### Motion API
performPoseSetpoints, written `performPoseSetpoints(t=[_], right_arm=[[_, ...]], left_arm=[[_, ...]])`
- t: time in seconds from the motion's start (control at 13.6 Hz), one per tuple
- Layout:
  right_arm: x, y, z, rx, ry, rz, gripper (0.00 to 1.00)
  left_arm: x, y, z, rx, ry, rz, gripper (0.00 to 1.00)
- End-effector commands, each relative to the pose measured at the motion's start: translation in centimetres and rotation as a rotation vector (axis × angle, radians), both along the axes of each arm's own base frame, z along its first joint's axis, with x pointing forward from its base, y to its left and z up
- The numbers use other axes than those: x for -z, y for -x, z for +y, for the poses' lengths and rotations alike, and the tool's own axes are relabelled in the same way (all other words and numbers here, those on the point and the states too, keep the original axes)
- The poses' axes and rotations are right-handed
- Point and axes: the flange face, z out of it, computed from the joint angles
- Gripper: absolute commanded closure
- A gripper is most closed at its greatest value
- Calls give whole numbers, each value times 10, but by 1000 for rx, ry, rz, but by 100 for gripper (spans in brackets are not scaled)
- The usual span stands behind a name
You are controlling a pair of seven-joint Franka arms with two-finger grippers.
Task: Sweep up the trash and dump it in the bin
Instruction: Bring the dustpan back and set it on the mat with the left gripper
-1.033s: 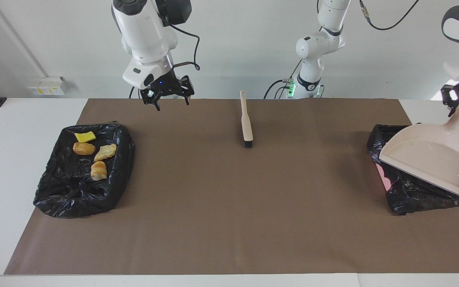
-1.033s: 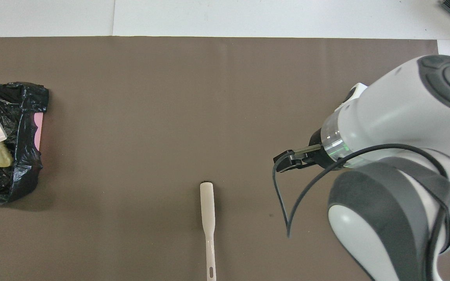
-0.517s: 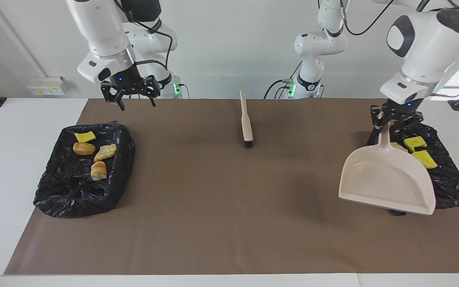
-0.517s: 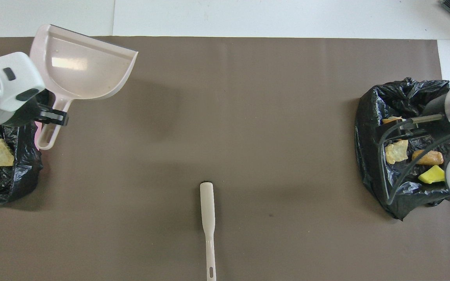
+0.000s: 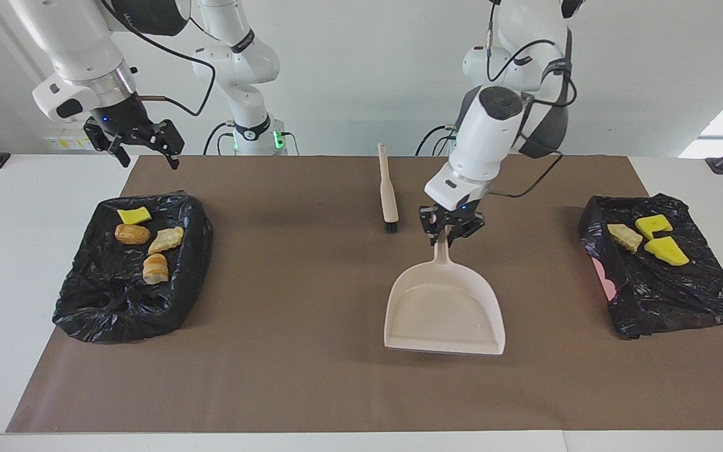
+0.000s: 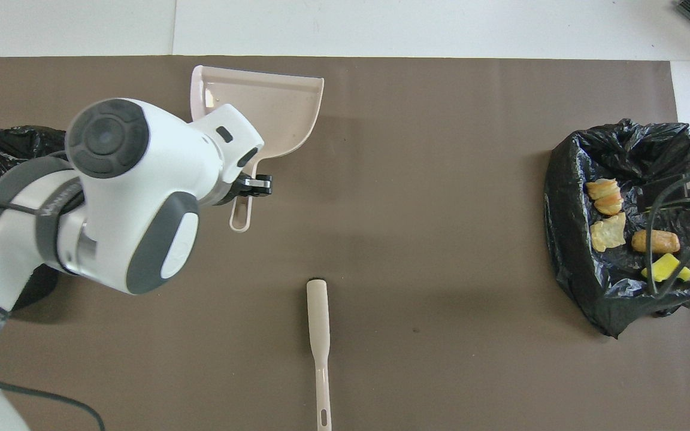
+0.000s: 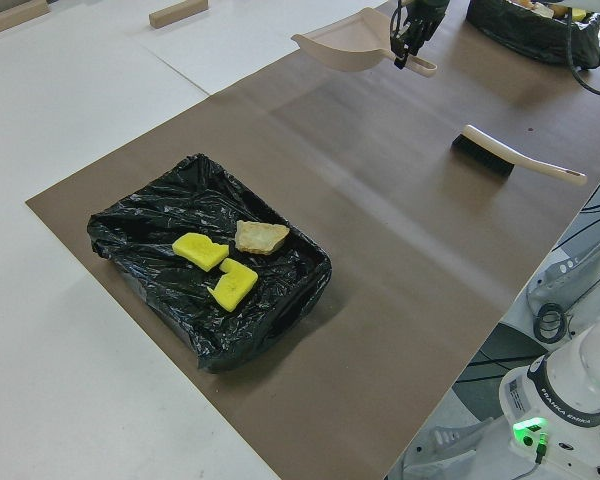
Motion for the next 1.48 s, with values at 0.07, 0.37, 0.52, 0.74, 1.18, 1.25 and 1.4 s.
performPoseSetpoints(t=[0.07, 0.37, 0.52, 0.74, 1.18, 1.25, 1.4], right_arm=[[-2, 8, -10, 12, -15, 15, 0], [-2, 9, -3, -20, -21, 9, 0], [-1, 10, 0, -23, -20, 20, 0], [-2, 10, 2, -21, -18, 17, 0], [-2, 8, 5, -26, -4, 10, 0], [-2, 8, 5, -26, -4, 10, 0], [-2, 9, 5, -26, -5, 12, 0]], left_arm=[[25, 11, -43, -9, 56, 7, 100], [59, 24, -71, -12, 54, 39, 100], [75, 31, -88, -23, 61, 40, 100], [76, 33, -90, -35, 58, 48, 100], [79, 34, -91, -124, 66, 61, 0], [78, 34, -91, -134, 67, 61, 0], [67, 25, -75, -156, 67, 57, 0]])
